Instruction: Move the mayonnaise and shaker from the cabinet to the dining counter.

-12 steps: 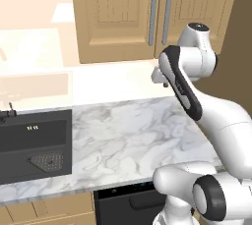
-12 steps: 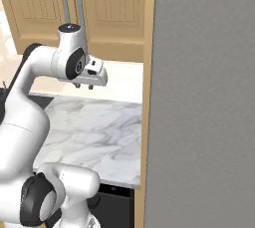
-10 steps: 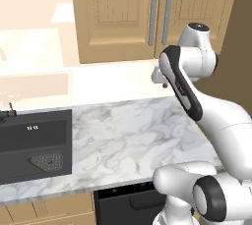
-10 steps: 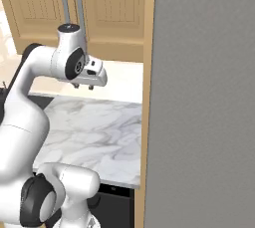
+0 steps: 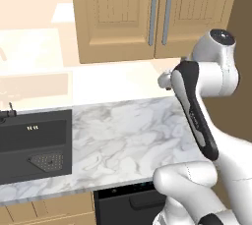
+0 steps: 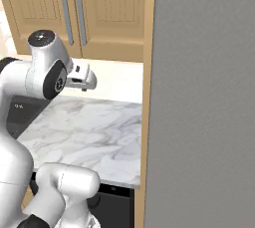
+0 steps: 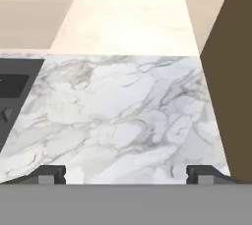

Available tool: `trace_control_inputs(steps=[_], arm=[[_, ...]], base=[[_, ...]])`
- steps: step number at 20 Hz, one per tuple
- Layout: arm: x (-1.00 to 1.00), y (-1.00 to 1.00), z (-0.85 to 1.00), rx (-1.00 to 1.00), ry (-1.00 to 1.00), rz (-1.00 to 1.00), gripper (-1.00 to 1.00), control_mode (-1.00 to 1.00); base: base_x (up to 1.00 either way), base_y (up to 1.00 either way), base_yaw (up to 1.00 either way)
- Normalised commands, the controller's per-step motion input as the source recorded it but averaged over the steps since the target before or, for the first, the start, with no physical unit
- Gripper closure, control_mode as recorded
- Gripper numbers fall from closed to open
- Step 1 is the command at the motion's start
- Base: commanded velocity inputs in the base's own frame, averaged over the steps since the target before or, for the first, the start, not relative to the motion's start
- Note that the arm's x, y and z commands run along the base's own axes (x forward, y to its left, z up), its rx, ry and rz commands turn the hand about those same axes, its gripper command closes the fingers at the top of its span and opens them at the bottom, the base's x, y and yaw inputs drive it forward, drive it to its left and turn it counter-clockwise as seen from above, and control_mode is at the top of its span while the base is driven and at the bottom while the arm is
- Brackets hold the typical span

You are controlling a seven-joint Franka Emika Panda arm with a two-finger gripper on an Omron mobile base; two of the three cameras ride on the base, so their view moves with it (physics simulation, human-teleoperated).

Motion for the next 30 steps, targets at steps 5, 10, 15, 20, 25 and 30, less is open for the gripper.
trace_control_inputs(steps=[5, 10, 15, 20, 25, 30], arm=[[-0.28, 0.07, 0.54, -0.01, -0.49, 0.0, -1.0, -1.0], [-0.01, 0.03, 0.55, 0.0, -0.42, 0.0, -1.0, -1.0], [0.07, 0.02, 0.46, 0.0, -0.33, 0.0, -1.0, -1.0], [0.19, 0.0, 0.34, 0.0, -0.29, 0.0, -1.0, -1.0], [0.26, 0.0, 0.23, 0.0, -0.25, -0.03, -1.0, -1.0], [0.17, 0.0, 0.21, 0.0, -0.19, -0.04, -1.0, -1.0]], base=[[0.0, 0.0, 0.0], [0.0, 0.0, 0.0], [0.0, 0.0, 0.0], [0.0, 0.0, 0.0], [0.0, 0.0, 0.0], [0.0, 0.0, 0.0]])
